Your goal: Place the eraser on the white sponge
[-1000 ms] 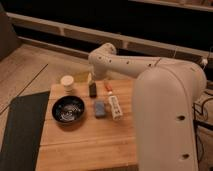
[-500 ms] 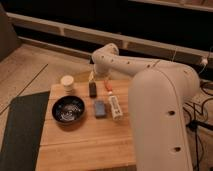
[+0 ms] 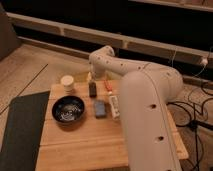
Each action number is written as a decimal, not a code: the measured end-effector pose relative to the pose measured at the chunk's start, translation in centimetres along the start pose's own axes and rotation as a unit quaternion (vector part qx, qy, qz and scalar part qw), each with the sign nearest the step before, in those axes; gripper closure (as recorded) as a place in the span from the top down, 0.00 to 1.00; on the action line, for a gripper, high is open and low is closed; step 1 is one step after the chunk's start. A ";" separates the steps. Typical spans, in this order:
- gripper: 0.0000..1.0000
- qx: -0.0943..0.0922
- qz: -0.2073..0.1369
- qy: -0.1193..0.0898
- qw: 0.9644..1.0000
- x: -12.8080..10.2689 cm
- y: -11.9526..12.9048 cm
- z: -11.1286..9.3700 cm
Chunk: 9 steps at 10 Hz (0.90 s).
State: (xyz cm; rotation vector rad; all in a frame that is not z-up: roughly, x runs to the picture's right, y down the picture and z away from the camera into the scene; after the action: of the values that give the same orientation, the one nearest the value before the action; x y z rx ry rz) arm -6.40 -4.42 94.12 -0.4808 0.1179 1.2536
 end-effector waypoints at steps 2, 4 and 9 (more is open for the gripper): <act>0.65 0.002 -0.013 0.031 0.999 0.8 0.8 2.0; 0.65 0.002 -0.013 0.063 0.998 1.5 1.1 3.9; 0.61 -0.010 0.002 0.121 0.993 2.3 1.4 7.4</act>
State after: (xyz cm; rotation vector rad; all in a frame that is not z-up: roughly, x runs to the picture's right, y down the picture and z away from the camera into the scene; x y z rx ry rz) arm -8.26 1.01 99.52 -0.6484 0.3117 1.1982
